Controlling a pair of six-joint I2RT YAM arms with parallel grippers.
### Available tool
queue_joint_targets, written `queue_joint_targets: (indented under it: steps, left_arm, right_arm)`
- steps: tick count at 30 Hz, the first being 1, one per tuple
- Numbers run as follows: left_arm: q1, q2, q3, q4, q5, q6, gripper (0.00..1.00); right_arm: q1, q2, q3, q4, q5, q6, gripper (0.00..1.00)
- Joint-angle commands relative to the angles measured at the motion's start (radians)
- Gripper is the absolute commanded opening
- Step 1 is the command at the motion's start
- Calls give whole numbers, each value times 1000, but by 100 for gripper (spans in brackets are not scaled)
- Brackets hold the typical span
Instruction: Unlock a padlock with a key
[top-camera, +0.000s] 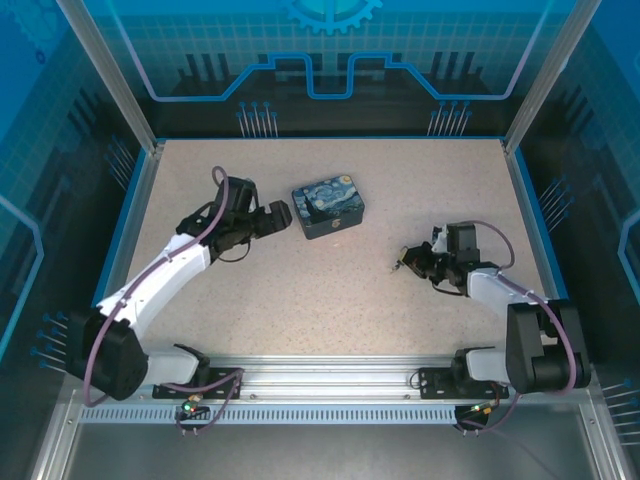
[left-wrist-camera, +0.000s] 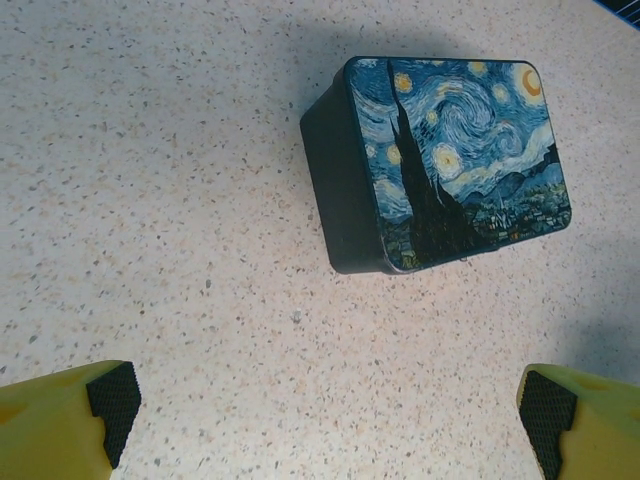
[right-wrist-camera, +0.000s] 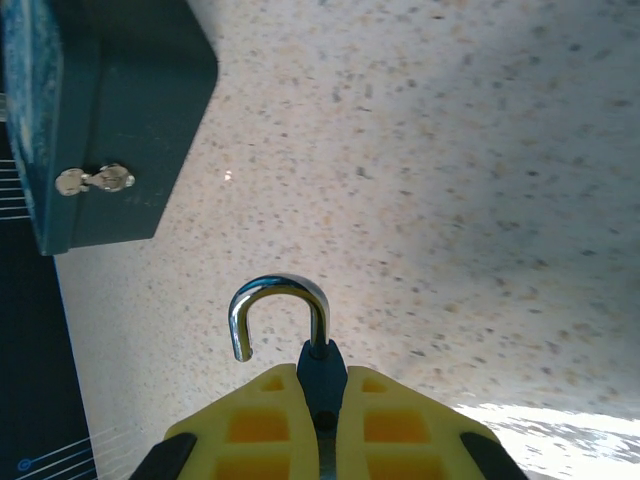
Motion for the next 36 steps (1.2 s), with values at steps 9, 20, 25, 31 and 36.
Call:
queue_joint_targets:
  steps: [9,20,25,31,36]
  left_arm:
    - [7,-79,-55,-28,35,-26,99]
    - [7,-122,-63,-35,8,4,99]
    - [7,-148,-67,-35,-48,30,99]
    - [7,-225,-140,66,-207,86,99]
    - [7,-336,-276,259,-372,174,99]
  right_arm:
    - [-183,-53,-35,-140,22,-94,44]
    - [-230,-339,-12,-353,130,-106,89]
    - [-233,-381,34,-398,143,-124,89]
    - [-234,-345,88,-418,148,-183,91]
    - [-230,-292,151,-452,216,-215,94]
